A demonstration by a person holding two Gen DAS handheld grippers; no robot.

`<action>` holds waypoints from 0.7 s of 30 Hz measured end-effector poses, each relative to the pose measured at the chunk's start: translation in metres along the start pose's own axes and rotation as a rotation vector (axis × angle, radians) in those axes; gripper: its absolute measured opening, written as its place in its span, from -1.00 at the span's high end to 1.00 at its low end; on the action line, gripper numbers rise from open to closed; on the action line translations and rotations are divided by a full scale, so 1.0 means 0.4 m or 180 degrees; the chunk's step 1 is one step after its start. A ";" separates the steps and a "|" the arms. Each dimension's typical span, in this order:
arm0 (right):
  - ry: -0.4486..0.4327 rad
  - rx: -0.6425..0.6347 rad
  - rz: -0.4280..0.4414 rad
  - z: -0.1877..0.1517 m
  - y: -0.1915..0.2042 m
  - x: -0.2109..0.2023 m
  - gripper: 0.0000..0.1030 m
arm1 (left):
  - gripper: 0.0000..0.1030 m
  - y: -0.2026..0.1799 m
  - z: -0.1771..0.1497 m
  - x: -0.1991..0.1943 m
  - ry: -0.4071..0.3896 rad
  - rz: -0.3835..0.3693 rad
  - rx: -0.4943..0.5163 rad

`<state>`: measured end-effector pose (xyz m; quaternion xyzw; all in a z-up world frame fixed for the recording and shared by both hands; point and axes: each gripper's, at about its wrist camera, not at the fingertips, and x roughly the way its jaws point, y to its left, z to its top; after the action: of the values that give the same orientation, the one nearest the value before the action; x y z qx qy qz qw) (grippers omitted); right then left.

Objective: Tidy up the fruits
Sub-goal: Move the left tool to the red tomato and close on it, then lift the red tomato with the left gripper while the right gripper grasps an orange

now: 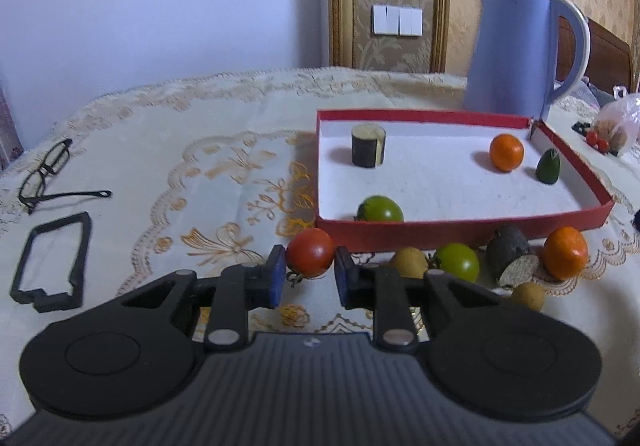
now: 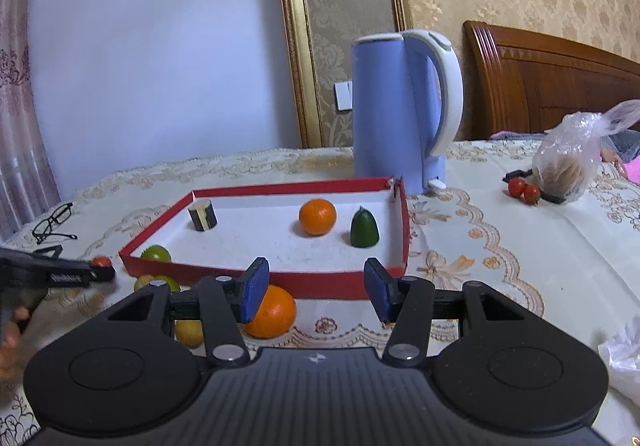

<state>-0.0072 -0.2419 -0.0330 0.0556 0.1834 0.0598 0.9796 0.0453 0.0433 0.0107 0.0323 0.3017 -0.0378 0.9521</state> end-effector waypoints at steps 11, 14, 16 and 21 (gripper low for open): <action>0.0264 -0.0329 0.0113 -0.020 0.071 0.062 0.00 | 0.55 -0.011 0.016 -0.064 -0.0197 -0.0024 0.0069; 0.0345 -0.0389 0.0071 -0.022 0.080 0.087 0.00 | 0.55 -0.008 0.017 -0.065 -0.0200 -0.0032 0.0057; 0.0394 -0.0439 0.0049 -0.024 0.085 0.100 0.00 | 0.55 -0.005 0.018 -0.068 -0.0211 -0.0036 0.0042; 0.0474 -0.0526 0.0034 -0.026 0.100 0.129 0.00 | 0.55 -0.001 0.022 -0.077 -0.0246 -0.0044 0.0027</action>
<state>0.0330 -0.1945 -0.0556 -0.0290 0.2498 0.0839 0.9642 0.0254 0.0439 0.0356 0.0328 0.2647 -0.0469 0.9626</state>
